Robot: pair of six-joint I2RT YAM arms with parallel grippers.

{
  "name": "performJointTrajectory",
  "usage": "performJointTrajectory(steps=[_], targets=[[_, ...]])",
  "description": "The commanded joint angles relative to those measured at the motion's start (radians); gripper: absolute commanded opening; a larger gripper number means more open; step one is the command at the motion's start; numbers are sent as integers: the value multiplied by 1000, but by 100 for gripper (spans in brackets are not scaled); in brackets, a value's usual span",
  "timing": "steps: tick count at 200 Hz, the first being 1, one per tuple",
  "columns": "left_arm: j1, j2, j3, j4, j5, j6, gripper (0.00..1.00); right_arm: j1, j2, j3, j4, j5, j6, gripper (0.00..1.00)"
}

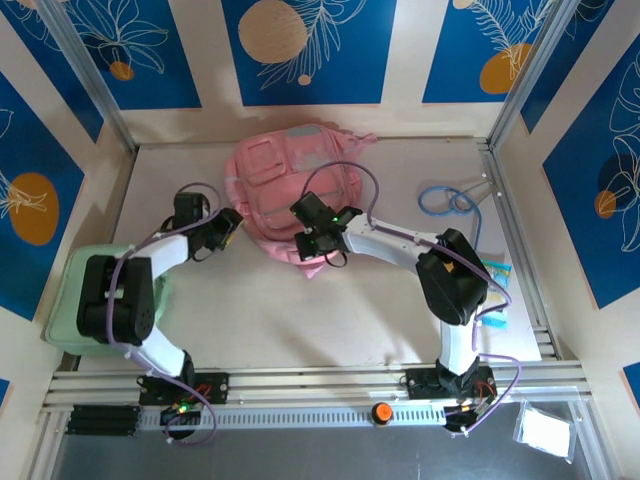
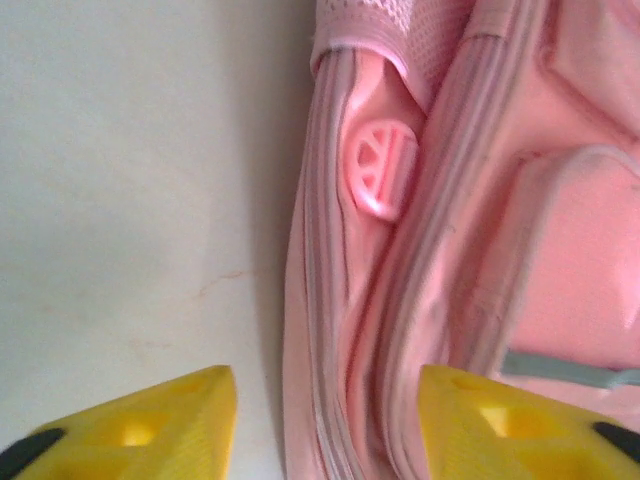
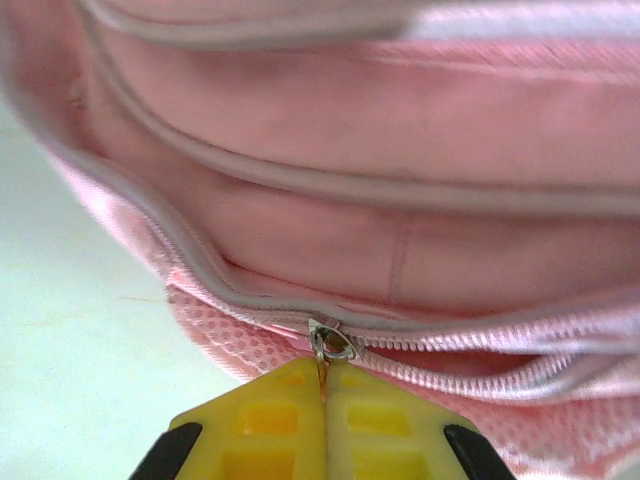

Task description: Pack books, pencil case, and school supplies into a backpack

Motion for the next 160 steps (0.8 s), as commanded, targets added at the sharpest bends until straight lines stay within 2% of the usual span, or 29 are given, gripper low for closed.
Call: performJointTrajectory(steps=[1,30,52,112,160], targets=[[2,-97,-37,-120,-28,14,56,30,61,81,91,-205,-27,0],[-27,-175,-74,-163,-18,-30,58,61,121,160,100,-262,-36,0],[-63,-178,-57,-194,-16,-72,58,74,138,181,107,-294,-41,0],[-113,-62,72,-249,-69,-58,58,96,125,133,120,-311,-40,0],[-127,46,170,-383,-177,-41,47,114,114,105,114,-262,-28,0]])
